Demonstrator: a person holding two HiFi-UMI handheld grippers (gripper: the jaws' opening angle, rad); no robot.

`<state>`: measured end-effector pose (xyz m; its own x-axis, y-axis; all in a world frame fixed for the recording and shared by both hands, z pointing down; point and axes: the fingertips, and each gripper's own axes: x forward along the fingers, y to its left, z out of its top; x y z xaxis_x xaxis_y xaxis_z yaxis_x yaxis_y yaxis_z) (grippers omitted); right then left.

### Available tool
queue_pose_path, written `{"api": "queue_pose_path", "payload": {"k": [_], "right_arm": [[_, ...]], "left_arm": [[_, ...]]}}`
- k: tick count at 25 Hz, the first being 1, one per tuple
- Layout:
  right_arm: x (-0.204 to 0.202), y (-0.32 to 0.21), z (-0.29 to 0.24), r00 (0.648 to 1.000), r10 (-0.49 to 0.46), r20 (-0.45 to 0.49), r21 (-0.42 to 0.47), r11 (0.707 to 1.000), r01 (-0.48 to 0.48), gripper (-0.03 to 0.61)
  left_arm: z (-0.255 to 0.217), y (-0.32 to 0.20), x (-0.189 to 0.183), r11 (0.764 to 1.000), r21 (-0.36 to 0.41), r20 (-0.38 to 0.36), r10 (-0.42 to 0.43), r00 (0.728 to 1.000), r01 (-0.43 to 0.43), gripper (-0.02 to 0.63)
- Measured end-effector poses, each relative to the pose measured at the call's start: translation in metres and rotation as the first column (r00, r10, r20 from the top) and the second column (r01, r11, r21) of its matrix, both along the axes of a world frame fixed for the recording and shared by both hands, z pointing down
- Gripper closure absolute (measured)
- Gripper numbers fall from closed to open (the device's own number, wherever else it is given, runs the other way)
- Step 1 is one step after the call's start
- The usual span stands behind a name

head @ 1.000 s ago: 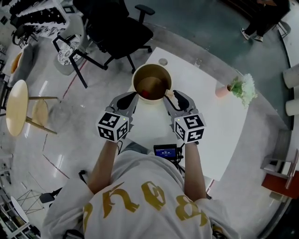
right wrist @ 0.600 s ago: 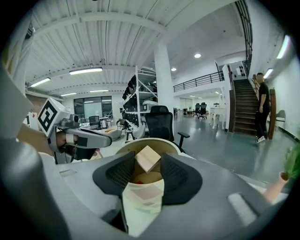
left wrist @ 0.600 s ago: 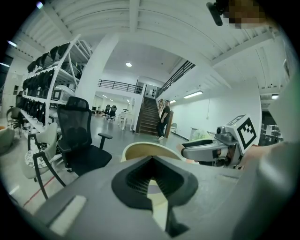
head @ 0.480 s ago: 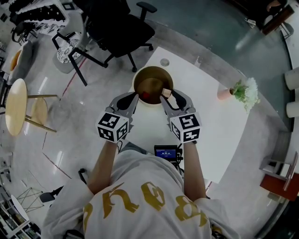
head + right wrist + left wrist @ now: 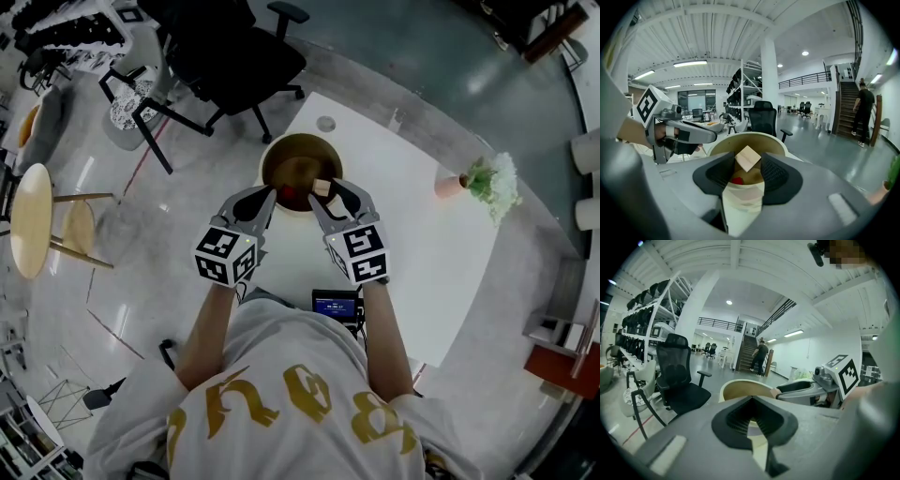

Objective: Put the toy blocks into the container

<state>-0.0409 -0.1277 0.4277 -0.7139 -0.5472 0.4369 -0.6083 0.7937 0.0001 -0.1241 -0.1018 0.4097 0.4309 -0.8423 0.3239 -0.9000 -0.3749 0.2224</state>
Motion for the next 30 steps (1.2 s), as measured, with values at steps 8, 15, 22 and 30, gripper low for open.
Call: {"api": "queue_pose_path", "payload": {"k": [8, 15, 22, 30], "right_arm": [[-0.002, 0.003, -0.001, 1.000, -0.016, 0.000, 0.011, 1.000, 0.016, 0.358], [0.015, 0.003, -0.008, 1.000, 0.022, -0.005, 0.028, 0.999, -0.022, 0.367], [0.053, 0.009, -0.009, 0.993, 0.112, 0.029, 0.010, 0.994, -0.112, 0.367], [0.101, 0.022, 0.005, 0.979, 0.204, -0.006, -0.010, 0.979, -0.204, 0.366]], "left_arm": [[-0.002, -0.002, 0.003, 1.000, -0.001, 0.006, 0.012, 1.000, -0.012, 0.612], [-0.015, 0.002, 0.016, 0.999, 0.037, -0.014, 0.033, 0.999, -0.032, 0.612], [-0.012, 0.015, 0.044, 0.995, 0.037, -0.046, 0.095, 0.994, -0.093, 0.612], [-0.004, 0.032, 0.070, 0.988, 0.022, -0.047, 0.157, 0.987, -0.156, 0.612]]}}
